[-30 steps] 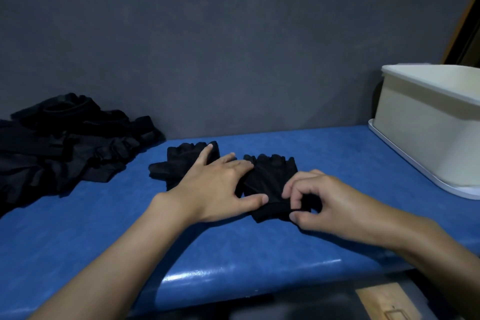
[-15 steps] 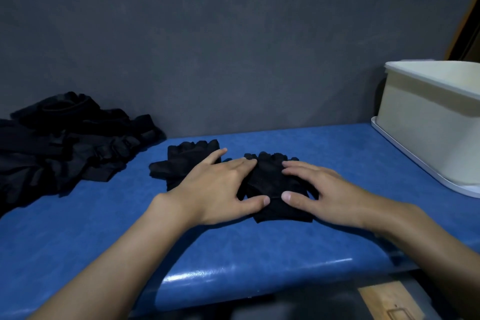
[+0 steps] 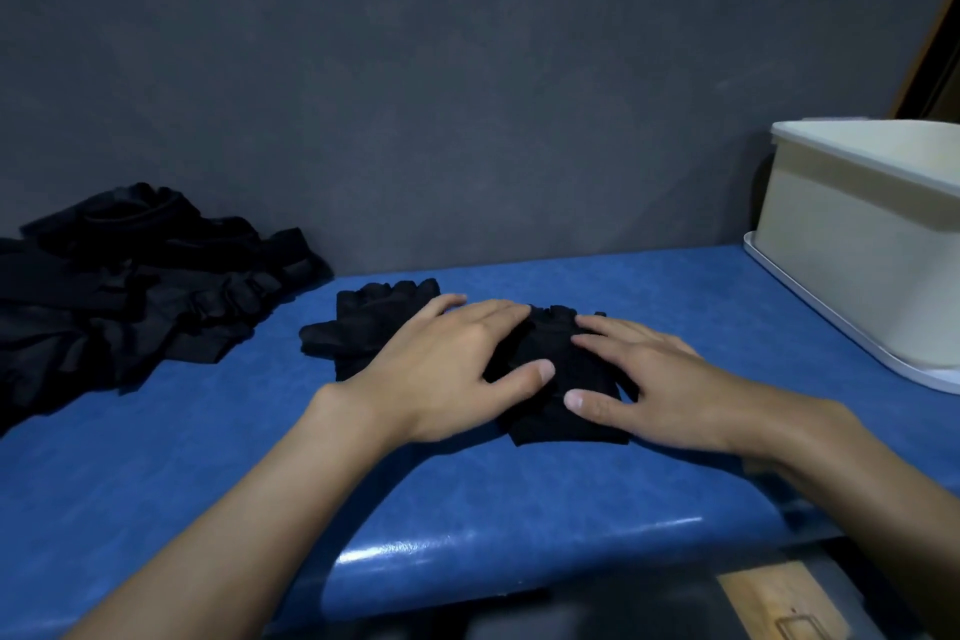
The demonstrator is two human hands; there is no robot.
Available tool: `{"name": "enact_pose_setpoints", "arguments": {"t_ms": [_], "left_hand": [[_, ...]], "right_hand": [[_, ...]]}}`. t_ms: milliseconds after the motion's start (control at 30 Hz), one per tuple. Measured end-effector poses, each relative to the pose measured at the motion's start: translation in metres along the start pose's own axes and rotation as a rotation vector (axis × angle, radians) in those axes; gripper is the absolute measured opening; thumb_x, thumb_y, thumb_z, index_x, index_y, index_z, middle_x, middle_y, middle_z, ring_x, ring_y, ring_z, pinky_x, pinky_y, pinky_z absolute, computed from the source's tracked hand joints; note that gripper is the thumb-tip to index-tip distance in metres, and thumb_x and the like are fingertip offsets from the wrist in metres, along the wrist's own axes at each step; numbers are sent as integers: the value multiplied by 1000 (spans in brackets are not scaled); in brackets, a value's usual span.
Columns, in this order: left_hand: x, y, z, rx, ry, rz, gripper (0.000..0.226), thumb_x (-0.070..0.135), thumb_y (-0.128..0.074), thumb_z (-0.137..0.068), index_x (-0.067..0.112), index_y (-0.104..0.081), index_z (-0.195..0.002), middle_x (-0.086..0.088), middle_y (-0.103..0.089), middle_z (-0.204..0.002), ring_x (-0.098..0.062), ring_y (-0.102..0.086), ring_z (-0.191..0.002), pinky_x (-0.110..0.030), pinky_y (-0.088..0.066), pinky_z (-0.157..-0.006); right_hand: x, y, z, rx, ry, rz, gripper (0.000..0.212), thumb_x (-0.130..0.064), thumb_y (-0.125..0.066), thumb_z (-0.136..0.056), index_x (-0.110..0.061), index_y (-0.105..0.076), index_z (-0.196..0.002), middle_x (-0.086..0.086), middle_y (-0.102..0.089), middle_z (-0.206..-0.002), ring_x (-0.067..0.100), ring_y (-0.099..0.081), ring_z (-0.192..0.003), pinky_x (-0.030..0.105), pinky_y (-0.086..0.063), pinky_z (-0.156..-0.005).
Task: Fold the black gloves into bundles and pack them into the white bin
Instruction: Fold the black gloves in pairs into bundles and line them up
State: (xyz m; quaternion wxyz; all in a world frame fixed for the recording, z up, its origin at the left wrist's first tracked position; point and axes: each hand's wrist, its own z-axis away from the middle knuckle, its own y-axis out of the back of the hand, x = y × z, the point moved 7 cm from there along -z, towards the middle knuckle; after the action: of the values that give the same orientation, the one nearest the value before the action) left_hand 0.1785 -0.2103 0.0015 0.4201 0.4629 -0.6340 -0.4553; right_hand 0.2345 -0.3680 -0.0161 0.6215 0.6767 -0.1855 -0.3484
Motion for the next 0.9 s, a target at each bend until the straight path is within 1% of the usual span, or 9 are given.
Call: {"name": "enact_pose_setpoints", "arguments": {"t_ms": [67,133,233,367,467,567,667,733,900], "left_hand": [[-2,-5,-1,-19,5,-28,86,75,-20,-84,24,-37,-150,14,-46,-150,-2,-40,-136,-35,-16,-122],[-4,-12,0,-50,3,-70,86,75,-22,-84,23,-36,-151,14,-46,-150,-2,-42,-135,-36,-15,-123],[-7,-14,2,-65,9,-85,88,77,-24,-84,22,-32,-152,13,-42,-154,-1,-38,-138,-37,-11,-124],[-9,-16,5,-138,41,-124,102,83,-13,-75,22,-21,-157,8,-22,-164,-1,-13,-150,-37,-1,-125],[-11,-18,6,-168,54,-135,105,85,-12,-75,22,-19,-158,7,-16,-166,-1,-6,-151,-38,3,-125],[-10,-13,5,-106,34,-107,100,84,-20,-78,21,-24,-156,8,-22,-164,0,-9,-151,-38,0,-125],[-7,-4,8,-13,-21,-65,92,80,-28,-79,27,-28,-154,15,-31,-160,2,-16,-149,-36,-5,-125],[-7,-3,11,-9,-43,-68,86,79,-30,-82,31,-31,-153,16,-31,-159,3,-17,-148,-37,-6,-125],[-16,-10,20,-102,-4,-100,88,84,-22,-81,36,-28,-154,17,-26,-162,3,-9,-150,-40,1,-125]], "right_hand": [[-5,9,-2,78,41,-92,78,-60,-59,-83,-28,-33,-149,-11,-22,-156,6,-17,-144,35,-18,-119],[-9,14,-5,110,72,-227,79,-51,-69,-80,-28,-34,-148,-13,-31,-152,3,-26,-141,33,-24,-118],[-11,6,-10,4,49,-291,93,-71,-56,-73,-31,-25,-151,-13,-35,-152,7,-32,-140,33,-28,-116],[-9,-8,-14,-164,45,-45,106,-81,-34,-67,-28,-9,-155,-14,-2,-162,-1,5,-147,31,-1,-122],[-7,-11,-14,-230,32,-14,105,-81,-32,-68,-30,-3,-155,-17,8,-161,-4,14,-144,29,5,-121],[-8,-7,-14,-145,44,-73,104,-78,-39,-67,-29,-12,-155,-16,-2,-162,-4,7,-145,28,0,-122],[-12,4,-10,2,87,-248,97,-70,-53,-68,-29,-26,-151,-20,-21,-155,-8,-5,-143,16,-7,-117],[-11,8,-6,33,95,-322,91,-66,-57,-68,-32,-31,-149,-27,-26,-146,-12,-8,-141,12,-9,-114],[-5,-3,-2,-70,89,-120,101,-86,-39,-65,-35,-27,-150,-23,-12,-157,-7,-1,-144,34,-6,-122]]}}
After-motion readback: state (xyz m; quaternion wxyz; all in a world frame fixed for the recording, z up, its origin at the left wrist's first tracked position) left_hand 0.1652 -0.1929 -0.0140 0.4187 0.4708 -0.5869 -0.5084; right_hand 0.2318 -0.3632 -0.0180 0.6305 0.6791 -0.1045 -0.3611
